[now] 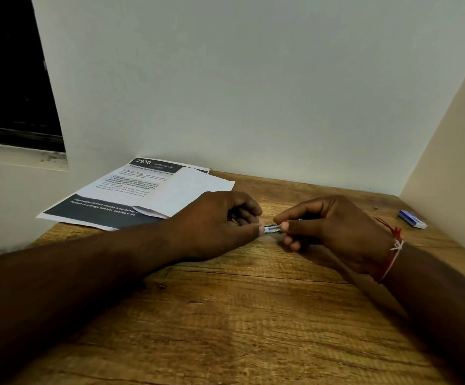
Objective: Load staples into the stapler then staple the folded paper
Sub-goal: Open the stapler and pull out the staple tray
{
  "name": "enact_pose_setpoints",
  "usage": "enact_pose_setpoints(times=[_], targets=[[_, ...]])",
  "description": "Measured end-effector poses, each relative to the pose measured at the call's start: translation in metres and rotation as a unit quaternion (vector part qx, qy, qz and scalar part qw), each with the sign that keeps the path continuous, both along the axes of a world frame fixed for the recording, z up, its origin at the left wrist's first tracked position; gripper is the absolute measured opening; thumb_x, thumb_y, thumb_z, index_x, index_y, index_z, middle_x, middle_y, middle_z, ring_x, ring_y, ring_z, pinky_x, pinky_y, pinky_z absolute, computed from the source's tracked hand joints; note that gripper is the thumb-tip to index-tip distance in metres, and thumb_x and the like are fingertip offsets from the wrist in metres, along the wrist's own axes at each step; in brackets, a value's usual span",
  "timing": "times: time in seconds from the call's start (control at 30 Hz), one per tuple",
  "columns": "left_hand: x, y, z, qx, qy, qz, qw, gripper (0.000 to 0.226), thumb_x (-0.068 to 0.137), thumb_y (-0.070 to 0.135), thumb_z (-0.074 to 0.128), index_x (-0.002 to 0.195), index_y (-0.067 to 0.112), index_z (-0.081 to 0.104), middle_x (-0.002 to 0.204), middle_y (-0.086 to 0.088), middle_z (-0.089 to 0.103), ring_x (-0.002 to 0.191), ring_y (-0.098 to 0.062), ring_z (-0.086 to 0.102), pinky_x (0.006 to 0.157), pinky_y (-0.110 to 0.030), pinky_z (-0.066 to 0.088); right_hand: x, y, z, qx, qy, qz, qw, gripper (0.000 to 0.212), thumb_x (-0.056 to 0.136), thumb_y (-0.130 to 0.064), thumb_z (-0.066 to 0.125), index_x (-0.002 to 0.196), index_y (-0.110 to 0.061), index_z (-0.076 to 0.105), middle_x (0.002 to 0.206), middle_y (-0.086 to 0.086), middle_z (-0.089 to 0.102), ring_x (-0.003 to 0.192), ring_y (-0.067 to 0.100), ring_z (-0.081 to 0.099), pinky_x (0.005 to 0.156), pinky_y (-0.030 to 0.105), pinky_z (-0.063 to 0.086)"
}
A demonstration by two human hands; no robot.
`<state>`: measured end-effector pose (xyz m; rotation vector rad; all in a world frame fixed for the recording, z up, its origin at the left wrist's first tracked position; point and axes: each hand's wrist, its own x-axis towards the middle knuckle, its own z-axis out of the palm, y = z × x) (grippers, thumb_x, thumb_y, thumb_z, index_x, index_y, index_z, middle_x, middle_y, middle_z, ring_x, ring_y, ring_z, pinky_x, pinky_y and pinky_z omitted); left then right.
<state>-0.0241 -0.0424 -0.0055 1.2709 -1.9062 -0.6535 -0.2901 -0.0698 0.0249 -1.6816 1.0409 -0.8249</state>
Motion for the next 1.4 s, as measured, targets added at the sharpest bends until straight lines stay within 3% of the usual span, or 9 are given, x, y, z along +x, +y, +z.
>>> enact_pose_setpoints(times=[0.1, 0.3, 0.4, 0.57, 0.87, 1.03, 1.2, 1.33, 1.4], targets=[[0.000, 0.000, 0.001, 0.000, -0.037, 0.010, 0.999, 0.034, 0.094, 0.047, 0.088, 0.124, 0.036, 0.077, 0.110, 0.014, 0.081, 0.105, 0.001, 0.076, 0.095, -0.020, 0.059, -0.002, -0.002, -0.001, -0.050, -0.015, -0.019, 0.998, 0.021, 0.089, 0.003, 0.081, 0.109, 0.000, 0.084, 0.095, 0.025, 0.084, 0.084, 0.031, 0.082, 0.077, 0.026, 0.067], [-0.001, 0.001, 0.004, -0.029, -0.071, 0.024, 0.997, 0.031, 0.092, 0.055, 0.088, 0.115, 0.036, 0.080, 0.097, 0.015, 0.078, 0.086, 0.005, 0.069, 0.070, -0.006, 0.045, -0.005, -0.008, -0.004, -0.093, -0.055, -0.019, 0.994, 0.036, 0.077, -0.007, 0.086, 0.113, -0.004, 0.085, 0.104, 0.016, 0.086, 0.099, 0.029, 0.084, 0.093, 0.033, 0.067], [0.000, 0.003, 0.002, -0.042, -0.060, 0.033, 0.997, 0.039, 0.085, 0.046, 0.096, 0.120, 0.041, 0.080, 0.100, 0.018, 0.080, 0.092, 0.009, 0.071, 0.075, -0.003, 0.048, -0.009, -0.006, -0.002, -0.079, -0.013, -0.011, 0.997, 0.032, 0.081, 0.002, 0.088, 0.111, -0.005, 0.086, 0.103, 0.012, 0.086, 0.091, 0.016, 0.082, 0.081, 0.020, 0.065], [0.001, 0.002, 0.002, -0.029, -0.051, -0.010, 0.998, 0.046, 0.083, 0.034, 0.100, 0.124, 0.046, 0.082, 0.107, 0.020, 0.083, 0.104, 0.002, 0.078, 0.098, -0.022, 0.061, -0.012, -0.007, 0.001, -0.120, 0.107, 0.006, 0.987, 0.039, 0.077, -0.003, 0.096, 0.109, -0.022, 0.087, 0.101, 0.000, 0.087, 0.089, 0.012, 0.080, 0.079, 0.017, 0.062], [0.004, -0.001, 0.001, 0.012, -0.031, -0.020, 0.999, 0.046, 0.089, 0.029, 0.096, 0.127, 0.050, 0.083, 0.119, 0.020, 0.086, 0.114, -0.011, 0.081, 0.105, -0.034, 0.061, -0.012, -0.008, -0.003, -0.165, 0.172, 0.030, 0.971, 0.035, 0.078, -0.011, 0.097, 0.109, -0.023, 0.088, 0.101, -0.009, 0.086, 0.090, 0.000, 0.078, 0.076, 0.010, 0.056], [0.004, -0.001, 0.001, -0.021, -0.049, -0.004, 0.999, 0.040, 0.095, 0.033, 0.090, 0.132, 0.046, 0.082, 0.109, 0.020, 0.087, 0.106, -0.001, 0.079, 0.092, -0.024, 0.058, -0.010, -0.008, -0.003, -0.198, 0.188, 0.024, 0.962, 0.029, 0.086, -0.020, 0.092, 0.111, -0.033, 0.084, 0.104, -0.010, 0.084, 0.095, 0.005, 0.078, 0.079, 0.013, 0.057], [0.003, -0.003, 0.002, -0.040, -0.054, 0.001, 0.998, 0.030, 0.106, 0.033, 0.077, 0.135, 0.042, 0.081, 0.108, 0.025, 0.084, 0.102, 0.016, 0.072, 0.083, 0.000, 0.047, -0.009, -0.010, -0.004, -0.212, 0.149, 0.012, 0.966, 0.022, 0.100, -0.018, 0.078, 0.119, -0.031, 0.077, 0.101, -0.005, 0.080, 0.090, 0.011, 0.076, 0.082, 0.026, 0.061], [0.004, -0.006, 0.001, -0.018, -0.051, -0.009, 0.998, 0.022, 0.112, 0.034, 0.069, 0.126, 0.035, 0.085, 0.102, 0.016, 0.085, 0.096, 0.000, 0.075, 0.088, -0.019, 0.054, -0.006, -0.011, -0.006, -0.228, 0.158, -0.011, 0.961, 0.019, 0.105, -0.023, 0.072, 0.116, -0.037, 0.079, 0.092, -0.002, 0.081, 0.084, 0.019, 0.077, 0.077, 0.033, 0.062], [0.004, -0.009, -0.002, -0.013, -0.058, -0.001, 0.998, 0.023, 0.113, 0.036, 0.065, 0.107, 0.028, 0.086, 0.097, 0.004, 0.083, 0.095, -0.014, 0.075, 0.093, -0.036, 0.057, -0.004, -0.011, -0.008, -0.246, 0.151, -0.014, 0.957, 0.019, 0.106, -0.024, 0.071, 0.116, -0.037, 0.080, 0.088, -0.004, 0.080, 0.077, 0.012, 0.076, 0.070, 0.023, 0.061]])
